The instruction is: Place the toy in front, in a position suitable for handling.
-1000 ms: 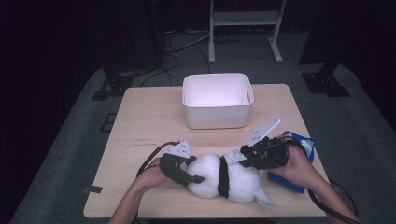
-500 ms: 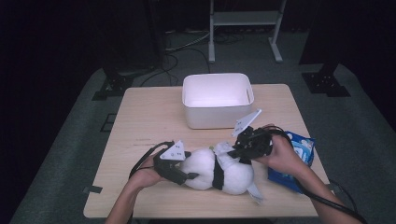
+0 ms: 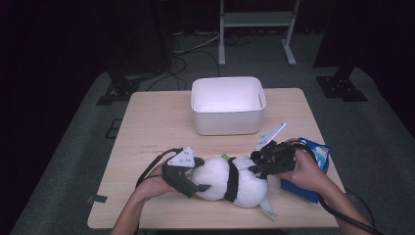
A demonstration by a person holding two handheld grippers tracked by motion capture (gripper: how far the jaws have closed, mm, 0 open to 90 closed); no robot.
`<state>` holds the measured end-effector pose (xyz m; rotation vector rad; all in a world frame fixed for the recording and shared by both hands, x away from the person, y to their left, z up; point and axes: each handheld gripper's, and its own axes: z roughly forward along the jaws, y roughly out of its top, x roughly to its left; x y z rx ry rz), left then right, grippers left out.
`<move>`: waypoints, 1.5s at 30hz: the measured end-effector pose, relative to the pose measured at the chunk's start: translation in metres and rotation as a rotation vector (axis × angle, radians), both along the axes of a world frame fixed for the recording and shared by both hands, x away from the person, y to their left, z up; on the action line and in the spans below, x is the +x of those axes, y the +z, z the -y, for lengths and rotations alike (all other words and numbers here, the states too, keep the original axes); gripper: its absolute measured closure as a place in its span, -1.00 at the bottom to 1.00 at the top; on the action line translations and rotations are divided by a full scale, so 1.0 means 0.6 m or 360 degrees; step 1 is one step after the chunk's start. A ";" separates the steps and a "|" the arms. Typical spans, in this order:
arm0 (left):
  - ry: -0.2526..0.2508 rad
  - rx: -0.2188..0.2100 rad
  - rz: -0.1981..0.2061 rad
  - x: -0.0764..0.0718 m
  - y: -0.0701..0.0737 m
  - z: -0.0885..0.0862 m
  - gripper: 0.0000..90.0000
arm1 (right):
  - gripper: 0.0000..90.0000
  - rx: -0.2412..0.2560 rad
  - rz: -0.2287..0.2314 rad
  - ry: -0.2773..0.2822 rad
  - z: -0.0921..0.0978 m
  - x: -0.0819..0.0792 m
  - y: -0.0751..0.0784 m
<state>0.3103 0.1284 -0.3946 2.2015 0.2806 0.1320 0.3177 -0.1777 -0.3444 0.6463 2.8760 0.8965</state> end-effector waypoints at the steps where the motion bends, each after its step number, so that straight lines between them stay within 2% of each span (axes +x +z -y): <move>1: -0.0004 -0.0019 -0.0011 0.001 0.000 -0.001 -0.78 | 0.78 0.0001 -0.0006 0.0000 0.003 -0.001 -0.001; 7: 0.0005 -0.0052 -0.0067 0.006 -0.003 -0.003 -0.89 | 0.78 -0.0023 -0.0027 0.0007 0.011 -0.008 -0.006; 12: 0.0023 -0.0087 -0.0118 0.010 -0.009 -0.006 -0.94 | 0.79 -0.0057 -0.0037 -0.0016 0.022 -0.009 -0.012; 14: 0.0019 -0.0082 -0.0132 0.011 -0.013 -0.004 -0.94 | 0.79 -0.0070 -0.0043 -0.0034 0.028 -0.009 -0.014; 16: 0.0007 -0.0122 -0.0179 0.013 -0.017 -0.002 -0.89 | 0.79 -0.0066 -0.0062 -0.0041 0.034 -0.008 -0.017; 20: 0.0031 -0.0145 -0.0169 0.013 -0.014 -0.003 -0.55 | 0.79 -0.0039 -0.0083 -0.0063 0.040 -0.006 -0.020; 23: 0.0067 -0.0143 -0.0145 0.012 -0.005 -0.006 -0.41 | 0.79 -0.0027 -0.0075 -0.0067 0.038 -0.005 -0.018; 29: 0.0093 -0.0157 -0.0120 0.008 0.007 -0.014 -0.33 | 0.78 0.0067 -0.0078 -0.0080 0.042 -0.002 -0.015; 33: 0.0110 -0.0165 -0.0086 0.008 0.020 -0.020 -0.32 | 0.78 0.0122 -0.0014 -0.0077 0.040 0.001 0.005; 35: 0.0115 -0.0153 -0.0065 0.006 0.025 -0.023 -0.32 | 0.78 0.0136 -0.0006 -0.0066 0.032 0.003 0.013; 37: 0.0121 -0.0148 -0.0075 0.007 0.023 -0.027 -0.32 | 0.77 0.0100 0.0018 -0.0044 0.022 0.005 0.017; 39: 0.0121 -0.0158 -0.0090 0.010 0.018 -0.033 -0.32 | 0.77 0.0097 0.0009 -0.0054 0.020 0.008 0.019; 42: 0.0123 -0.0166 -0.0110 0.013 0.012 -0.039 -0.32 | 0.77 0.0084 0.0022 -0.0080 0.031 0.013 0.018; 45: 0.0127 -0.0168 -0.0121 0.014 0.011 -0.041 -0.32 | 0.76 0.0077 0.0002 -0.0143 0.050 0.019 0.009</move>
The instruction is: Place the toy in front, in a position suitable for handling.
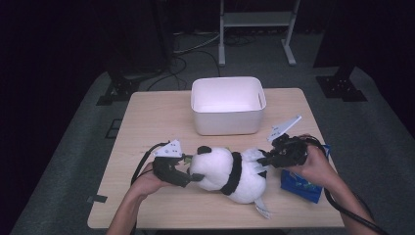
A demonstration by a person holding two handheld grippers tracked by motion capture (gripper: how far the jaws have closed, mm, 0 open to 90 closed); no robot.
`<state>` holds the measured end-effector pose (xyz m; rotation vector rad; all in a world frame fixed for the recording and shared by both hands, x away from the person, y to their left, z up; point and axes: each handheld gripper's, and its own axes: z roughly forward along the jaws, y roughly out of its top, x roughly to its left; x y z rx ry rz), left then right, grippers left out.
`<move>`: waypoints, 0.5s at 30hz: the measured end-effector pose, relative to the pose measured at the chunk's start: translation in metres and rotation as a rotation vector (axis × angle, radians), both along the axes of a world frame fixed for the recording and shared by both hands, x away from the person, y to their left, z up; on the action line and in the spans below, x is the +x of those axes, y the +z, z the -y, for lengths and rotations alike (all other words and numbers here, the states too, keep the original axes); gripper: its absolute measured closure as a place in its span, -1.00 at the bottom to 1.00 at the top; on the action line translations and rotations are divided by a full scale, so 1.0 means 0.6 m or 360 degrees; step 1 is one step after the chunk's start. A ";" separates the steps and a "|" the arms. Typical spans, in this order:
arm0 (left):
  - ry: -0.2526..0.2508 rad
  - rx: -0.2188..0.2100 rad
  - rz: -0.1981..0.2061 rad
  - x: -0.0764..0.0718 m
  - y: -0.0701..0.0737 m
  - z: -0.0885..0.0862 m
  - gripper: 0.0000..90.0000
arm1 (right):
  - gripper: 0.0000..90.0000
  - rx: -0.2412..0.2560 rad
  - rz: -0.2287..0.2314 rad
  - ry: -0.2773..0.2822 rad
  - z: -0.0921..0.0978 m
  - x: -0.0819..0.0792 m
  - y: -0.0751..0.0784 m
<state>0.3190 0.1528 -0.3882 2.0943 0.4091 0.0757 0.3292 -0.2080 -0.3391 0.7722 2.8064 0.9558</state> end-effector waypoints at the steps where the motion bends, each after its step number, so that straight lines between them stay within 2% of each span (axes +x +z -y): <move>1: -0.0001 0.0002 0.0000 0.000 0.000 0.000 -0.32 | 0.76 0.0004 -0.0013 -0.0023 0.008 0.003 -0.004; 4: -0.0001 0.0001 0.0001 0.000 0.001 0.001 -0.32 | 0.76 0.0015 -0.0050 -0.0069 0.026 0.011 -0.016; 6: 0.0000 0.0000 0.0006 -0.001 0.002 0.003 -0.32 | 0.76 0.0034 -0.0054 -0.0069 0.029 0.012 -0.017; 12: -0.0010 0.0006 0.0016 -0.002 0.005 0.004 -0.32 | 0.76 0.0015 -0.0019 -0.0020 0.005 0.007 0.000; 15: -0.0011 0.0003 0.0021 -0.003 0.007 0.006 -0.32 | 0.75 0.0049 -0.0015 0.0032 -0.015 0.007 0.012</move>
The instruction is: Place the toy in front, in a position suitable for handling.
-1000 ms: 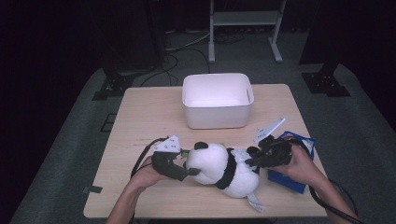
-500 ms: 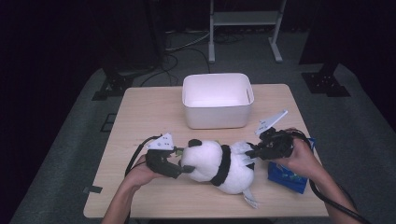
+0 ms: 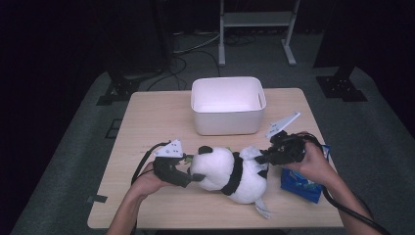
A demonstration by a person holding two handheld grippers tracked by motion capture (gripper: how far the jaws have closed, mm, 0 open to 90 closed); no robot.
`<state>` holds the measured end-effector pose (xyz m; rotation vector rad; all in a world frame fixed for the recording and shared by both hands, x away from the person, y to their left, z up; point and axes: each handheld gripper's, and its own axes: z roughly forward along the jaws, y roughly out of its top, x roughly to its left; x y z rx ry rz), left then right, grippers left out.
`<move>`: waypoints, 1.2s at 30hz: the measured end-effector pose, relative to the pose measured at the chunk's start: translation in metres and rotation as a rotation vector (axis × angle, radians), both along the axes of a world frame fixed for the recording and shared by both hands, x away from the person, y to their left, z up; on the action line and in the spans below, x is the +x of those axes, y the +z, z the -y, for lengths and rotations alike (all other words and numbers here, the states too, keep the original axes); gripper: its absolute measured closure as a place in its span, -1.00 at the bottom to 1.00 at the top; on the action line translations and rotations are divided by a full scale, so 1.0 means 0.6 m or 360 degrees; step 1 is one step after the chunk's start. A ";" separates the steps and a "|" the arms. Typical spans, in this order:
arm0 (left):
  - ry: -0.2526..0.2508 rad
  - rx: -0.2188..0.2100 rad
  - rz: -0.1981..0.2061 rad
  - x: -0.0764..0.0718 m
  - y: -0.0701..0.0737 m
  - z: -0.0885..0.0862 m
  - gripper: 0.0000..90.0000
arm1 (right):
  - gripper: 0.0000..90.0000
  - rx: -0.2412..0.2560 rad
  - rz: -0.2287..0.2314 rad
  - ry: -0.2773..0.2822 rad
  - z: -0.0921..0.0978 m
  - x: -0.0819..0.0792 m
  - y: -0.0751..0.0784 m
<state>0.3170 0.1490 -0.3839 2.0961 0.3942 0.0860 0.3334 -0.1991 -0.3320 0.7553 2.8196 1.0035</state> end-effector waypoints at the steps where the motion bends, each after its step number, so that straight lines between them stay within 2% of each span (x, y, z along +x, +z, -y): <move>1: -0.0002 0.0005 0.0005 -0.001 0.002 0.001 -0.32 | 0.75 -0.0001 -0.0003 0.0012 -0.009 -0.001 0.003; 5: -0.0005 0.0024 0.0033 -0.005 0.008 0.004 -0.32 | 0.74 -0.0021 0.0052 0.0106 -0.046 -0.009 0.012; 8: -0.0005 0.0032 0.0053 -0.007 0.014 0.002 -0.32 | 0.74 -0.0034 0.0049 0.0134 -0.059 -0.013 0.015; 14: -0.0012 0.0017 0.0044 -0.006 0.012 0.005 -0.37 | 0.75 -0.0077 0.0012 0.0133 -0.057 -0.013 -0.004; 19: 0.0010 -0.0005 0.0033 -0.003 0.008 0.005 -0.58 | 0.75 -0.0070 -0.0008 0.0134 -0.051 -0.013 -0.016; 24: 0.0013 -0.0038 -0.0004 0.003 0.004 0.004 -0.77 | 0.75 -0.0087 -0.0023 0.0131 -0.042 -0.015 -0.017; 30: -0.0011 -0.0077 -0.0094 0.012 -0.015 0.007 -0.91 | 0.75 -0.0094 -0.0039 0.0125 -0.033 -0.019 -0.020; 32: -0.0025 -0.0051 -0.0119 0.014 -0.023 0.012 -0.92 | 0.75 -0.0102 -0.0018 0.0125 -0.028 -0.020 -0.021; 34: -0.0046 -0.0045 -0.0147 0.016 -0.032 0.018 -0.91 | 0.75 -0.0092 -0.0032 0.0110 -0.022 -0.021 -0.023; 35: -0.0074 -0.0052 -0.0160 0.018 -0.035 0.020 -0.85 | 0.75 -0.0087 -0.0040 0.0100 -0.021 -0.021 -0.023; 36: -0.0113 -0.0087 -0.0174 0.018 -0.037 0.021 -0.70 | 0.75 -0.0078 -0.0046 0.0099 -0.018 -0.021 -0.025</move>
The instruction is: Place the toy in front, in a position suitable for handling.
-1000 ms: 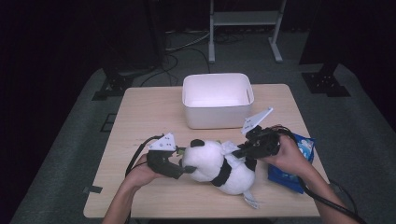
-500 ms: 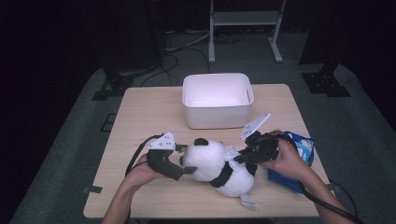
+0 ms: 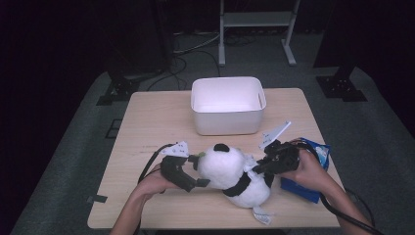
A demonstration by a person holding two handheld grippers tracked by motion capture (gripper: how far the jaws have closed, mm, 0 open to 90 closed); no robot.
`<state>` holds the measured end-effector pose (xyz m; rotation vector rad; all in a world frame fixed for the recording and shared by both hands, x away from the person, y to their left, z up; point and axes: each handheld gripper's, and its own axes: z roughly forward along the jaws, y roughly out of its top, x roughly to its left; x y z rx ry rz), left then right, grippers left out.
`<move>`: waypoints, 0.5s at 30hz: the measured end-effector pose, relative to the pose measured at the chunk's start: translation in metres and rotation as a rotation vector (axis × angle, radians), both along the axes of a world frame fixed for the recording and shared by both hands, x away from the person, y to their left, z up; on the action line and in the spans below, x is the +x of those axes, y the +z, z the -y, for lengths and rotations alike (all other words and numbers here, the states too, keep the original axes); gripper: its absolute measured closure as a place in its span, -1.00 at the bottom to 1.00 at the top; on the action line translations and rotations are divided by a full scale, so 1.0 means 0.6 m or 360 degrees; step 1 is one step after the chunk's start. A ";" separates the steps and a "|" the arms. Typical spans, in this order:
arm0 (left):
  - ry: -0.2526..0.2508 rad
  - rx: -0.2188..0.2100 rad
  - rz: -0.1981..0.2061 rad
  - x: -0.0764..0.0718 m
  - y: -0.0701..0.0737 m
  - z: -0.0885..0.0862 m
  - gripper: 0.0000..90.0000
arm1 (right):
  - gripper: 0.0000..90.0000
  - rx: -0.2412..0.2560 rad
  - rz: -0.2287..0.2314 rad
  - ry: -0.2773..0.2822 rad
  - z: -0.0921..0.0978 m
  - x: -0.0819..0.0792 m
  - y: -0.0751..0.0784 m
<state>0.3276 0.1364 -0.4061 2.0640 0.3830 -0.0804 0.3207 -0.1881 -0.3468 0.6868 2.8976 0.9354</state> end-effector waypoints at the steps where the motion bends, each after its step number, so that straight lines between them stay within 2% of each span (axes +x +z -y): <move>1: 0.0005 -0.0018 0.0011 -0.001 0.001 0.000 -0.59 | 0.75 0.0005 -0.0004 -0.0008 0.001 0.000 -0.001; 2: 0.0014 -0.0031 0.0010 -0.001 0.003 -0.001 -0.51 | 0.75 0.0009 -0.0001 -0.0007 0.003 0.000 -0.001; 6: 0.0050 -0.0031 0.0069 -0.005 0.020 -0.003 -0.36 | 0.75 0.0055 0.0028 -0.0012 0.007 0.000 -0.002; 7: 0.0050 -0.0031 0.0069 -0.005 0.020 -0.003 -0.36 | 0.75 0.0062 0.0030 -0.0014 0.007 0.000 -0.002; 8: 0.0060 -0.0032 0.0110 -0.008 0.030 -0.004 -0.34 | 0.75 0.0070 0.0034 -0.0015 0.007 0.000 -0.002; 15: 0.0100 -0.0081 0.0234 -0.021 0.072 -0.014 -0.32 | 0.75 0.0133 0.0045 -0.0045 -0.004 0.007 -0.013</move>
